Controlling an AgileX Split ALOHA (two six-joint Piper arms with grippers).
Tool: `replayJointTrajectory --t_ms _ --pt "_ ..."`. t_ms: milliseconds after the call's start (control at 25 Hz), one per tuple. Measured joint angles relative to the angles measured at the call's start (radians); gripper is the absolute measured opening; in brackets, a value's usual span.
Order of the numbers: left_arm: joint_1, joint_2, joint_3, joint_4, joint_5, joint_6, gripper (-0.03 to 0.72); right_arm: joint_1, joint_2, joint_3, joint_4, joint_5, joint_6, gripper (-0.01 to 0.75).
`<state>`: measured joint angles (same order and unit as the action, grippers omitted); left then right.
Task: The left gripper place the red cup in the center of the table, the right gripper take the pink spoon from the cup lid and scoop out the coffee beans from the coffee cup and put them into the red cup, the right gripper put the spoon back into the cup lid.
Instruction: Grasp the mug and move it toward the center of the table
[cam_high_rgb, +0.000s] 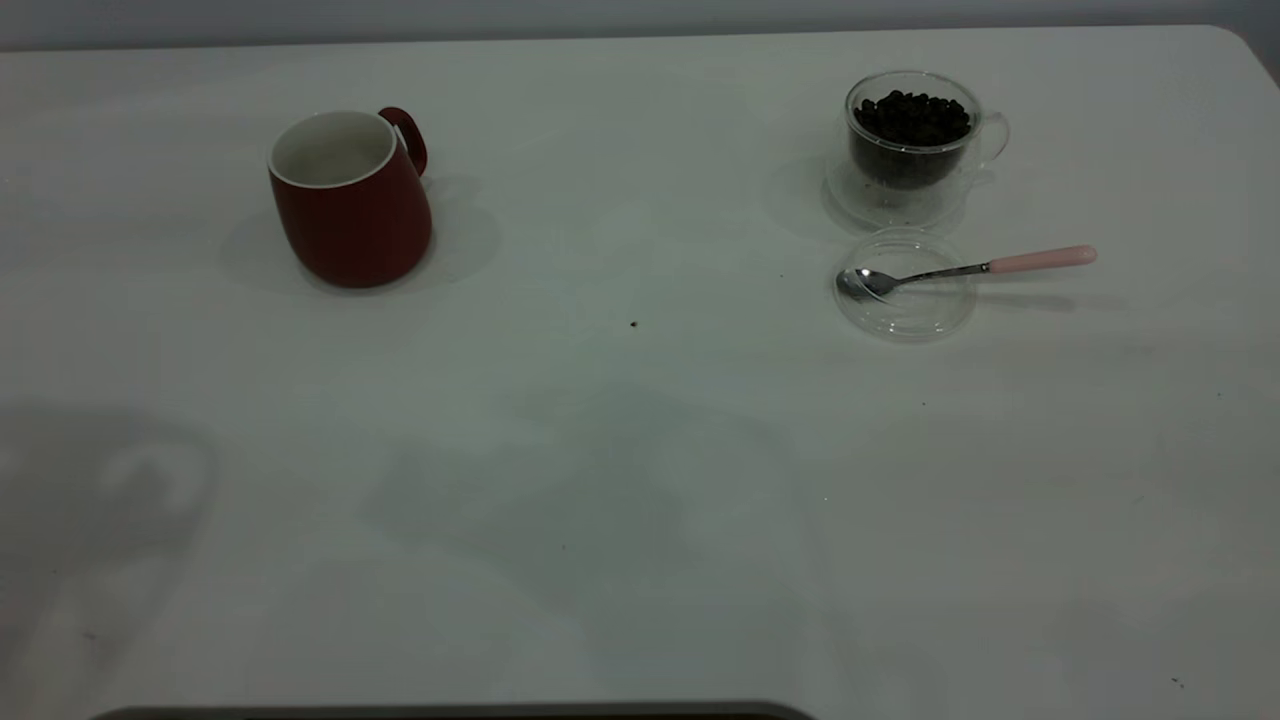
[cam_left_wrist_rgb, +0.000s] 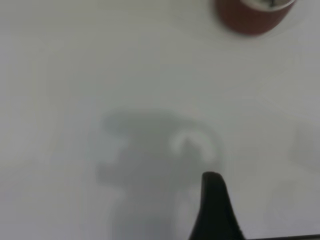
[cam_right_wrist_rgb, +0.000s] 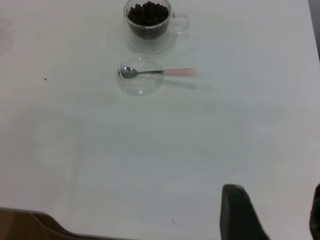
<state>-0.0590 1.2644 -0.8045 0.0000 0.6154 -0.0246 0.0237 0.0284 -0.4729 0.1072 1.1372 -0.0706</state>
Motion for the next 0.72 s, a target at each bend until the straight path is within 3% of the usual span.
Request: replayJointTrajectory --t_ms 280,720 --pt "0.063 0.356 -0.173 0.015 -0.029 0.042 0.587 0.0 0.0 0.0 0.0 0.0 0.0 0.382" --pt "0.064 0.867 -0.597 0.016 -0.057 0.336 0.587 0.0 0.0 0.0 0.0 0.0 0.0 0.382"
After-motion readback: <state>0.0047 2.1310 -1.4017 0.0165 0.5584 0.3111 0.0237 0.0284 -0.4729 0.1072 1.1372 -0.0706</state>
